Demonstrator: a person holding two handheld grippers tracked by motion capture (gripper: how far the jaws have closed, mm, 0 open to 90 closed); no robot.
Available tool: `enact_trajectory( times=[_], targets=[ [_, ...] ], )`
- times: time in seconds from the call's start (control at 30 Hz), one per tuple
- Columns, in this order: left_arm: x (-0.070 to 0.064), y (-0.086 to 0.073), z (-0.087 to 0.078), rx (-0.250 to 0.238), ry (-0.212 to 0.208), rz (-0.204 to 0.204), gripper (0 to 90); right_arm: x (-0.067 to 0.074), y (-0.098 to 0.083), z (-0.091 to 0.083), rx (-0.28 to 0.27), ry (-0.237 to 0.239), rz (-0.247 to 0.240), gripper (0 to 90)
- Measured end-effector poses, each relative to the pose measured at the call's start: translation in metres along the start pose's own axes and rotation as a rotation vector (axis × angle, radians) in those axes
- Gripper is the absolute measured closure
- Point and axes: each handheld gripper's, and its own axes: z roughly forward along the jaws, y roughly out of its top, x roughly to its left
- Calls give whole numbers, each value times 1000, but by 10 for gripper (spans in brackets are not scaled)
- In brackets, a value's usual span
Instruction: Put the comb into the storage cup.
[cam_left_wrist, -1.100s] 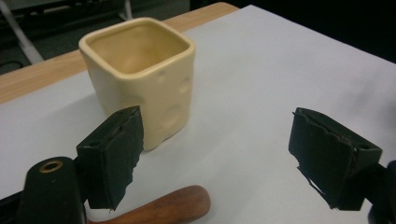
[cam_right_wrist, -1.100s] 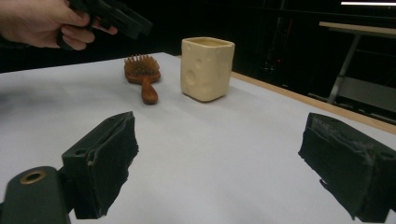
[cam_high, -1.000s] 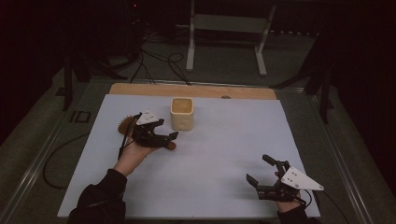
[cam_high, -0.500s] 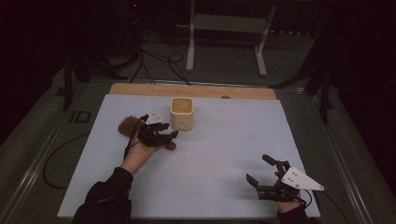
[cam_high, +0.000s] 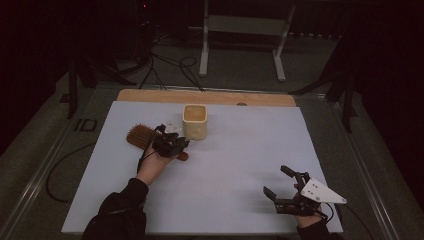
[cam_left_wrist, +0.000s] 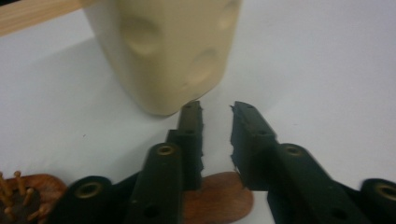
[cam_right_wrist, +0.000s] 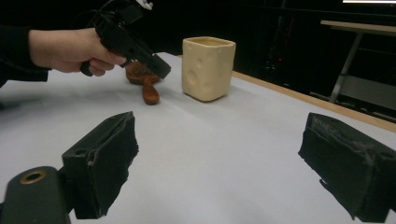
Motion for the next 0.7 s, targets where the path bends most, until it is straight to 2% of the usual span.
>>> enact_trajectory(
  times=[0.03,0.1,0.17,0.27,0.43,0.7],
  targets=[
    [0,0,2,19,12,1,774,0,0,0,2,0,-3,104],
    [0,0,6,51,8,1,797,0,0,0,6,4,-3,104],
    [2,0,9,76,29,-5,824,0,0,1,7,7,0,104],
    [4,-1,12,84,30,-24,865,1,0,1,7,9,-4,104],
    [3,1,18,123,41,-1,896,0,0,1,6,11,-4,104],
    [6,-1,26,164,63,-2,900,0,0,1,8,20,2,104]
  ],
)
